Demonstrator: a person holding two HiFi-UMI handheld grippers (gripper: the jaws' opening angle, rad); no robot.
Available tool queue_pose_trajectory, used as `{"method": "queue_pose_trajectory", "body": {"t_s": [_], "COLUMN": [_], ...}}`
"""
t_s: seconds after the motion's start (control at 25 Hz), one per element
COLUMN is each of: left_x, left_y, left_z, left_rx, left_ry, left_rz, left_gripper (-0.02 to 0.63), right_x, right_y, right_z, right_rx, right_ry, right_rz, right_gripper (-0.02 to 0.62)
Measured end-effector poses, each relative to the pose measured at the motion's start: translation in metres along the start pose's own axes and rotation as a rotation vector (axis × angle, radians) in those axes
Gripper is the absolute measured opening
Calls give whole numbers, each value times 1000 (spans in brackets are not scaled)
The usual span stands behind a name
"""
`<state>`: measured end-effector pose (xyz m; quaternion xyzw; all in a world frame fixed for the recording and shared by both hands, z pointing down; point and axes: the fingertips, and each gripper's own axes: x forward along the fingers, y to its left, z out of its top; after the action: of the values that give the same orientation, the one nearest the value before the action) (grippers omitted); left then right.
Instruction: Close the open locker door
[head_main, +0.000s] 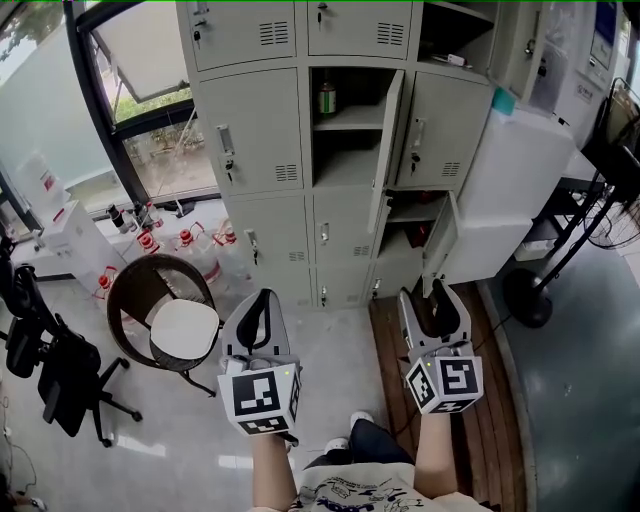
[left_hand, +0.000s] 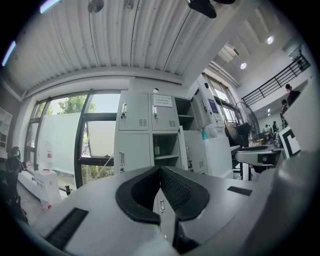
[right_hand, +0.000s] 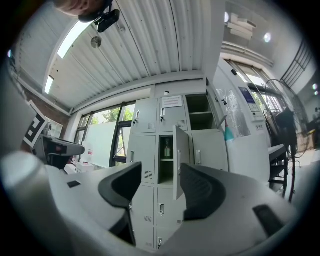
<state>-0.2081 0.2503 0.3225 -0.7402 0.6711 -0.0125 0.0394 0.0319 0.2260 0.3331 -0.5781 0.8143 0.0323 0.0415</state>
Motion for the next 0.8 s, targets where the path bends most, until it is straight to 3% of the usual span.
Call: {"method": "queue_pose_trajectory", "body": {"t_s": [0.4,0.8], "left_x": [42,120], "left_y": [8,9], "left_z": [-9,-15], "left_rx": [-1,2], "left_ry": [10,13], "left_rz": [-4,23], "left_gripper": [3,3], "right_x": [46,125], "right_y": [-10,-43], "right_z": [-12,-27], "right_rx": [-7,16], "right_ry": [17,22], "right_rz": [13,57], "right_gripper": [239,239]}}
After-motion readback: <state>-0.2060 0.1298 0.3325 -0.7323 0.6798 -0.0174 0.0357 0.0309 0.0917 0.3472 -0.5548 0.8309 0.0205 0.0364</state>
